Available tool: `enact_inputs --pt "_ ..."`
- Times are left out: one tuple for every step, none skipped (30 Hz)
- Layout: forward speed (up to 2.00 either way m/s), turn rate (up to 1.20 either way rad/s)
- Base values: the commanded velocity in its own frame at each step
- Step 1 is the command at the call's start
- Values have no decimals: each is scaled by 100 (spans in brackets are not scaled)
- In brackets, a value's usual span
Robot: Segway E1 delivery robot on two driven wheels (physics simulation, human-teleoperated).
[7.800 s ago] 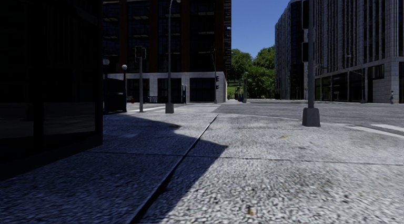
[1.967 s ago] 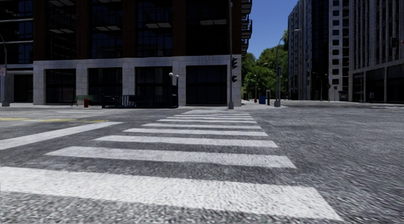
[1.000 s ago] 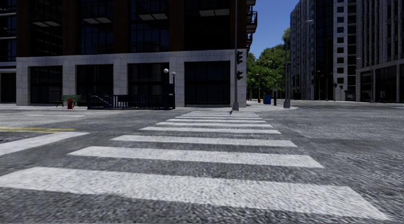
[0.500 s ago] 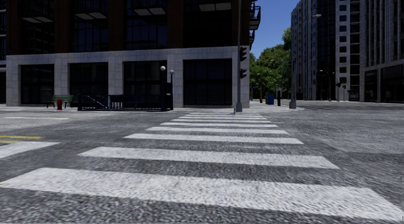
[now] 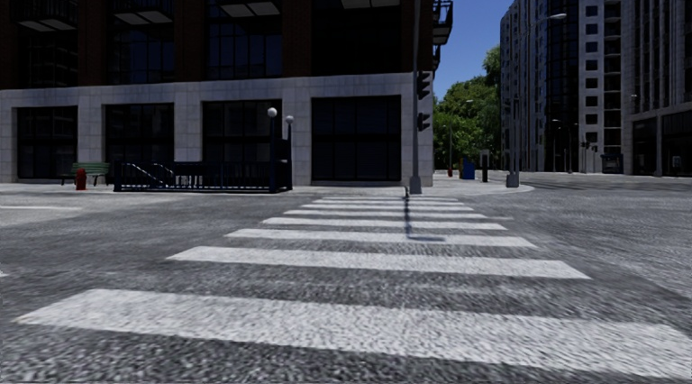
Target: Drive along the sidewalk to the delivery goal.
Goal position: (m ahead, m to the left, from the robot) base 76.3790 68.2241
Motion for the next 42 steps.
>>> enact_inputs --pt "200 0" --pt "200 0" --pt "200 0" --pt "200 0" --pt "200 0" --pt "200 0" --pt "200 0" --pt "200 0" --pt "200 0" --pt "200 0" --pt "200 0" --pt "200 0" --pt "200 0" --pt "200 0" --pt "200 0" --pt "200 0" --pt "200 0" --pt "200 0" --pt "200 0" --pt "200 0" --pt "200 0" --pt "200 0" --pt "200 0" --pt "200 0" --pt "200 0" --pt "200 0" --pt "200 0" --pt "200 0" --pt "200 0" --pt "200 0" --pt "200 0" --pt "200 0" --pt "200 0" --pt "200 0" --pt "200 0" --pt "200 0" --pt "200 0" --pt "200 0" --pt "200 0" --pt "200 0" --pt "200 0" --pt "200 0"
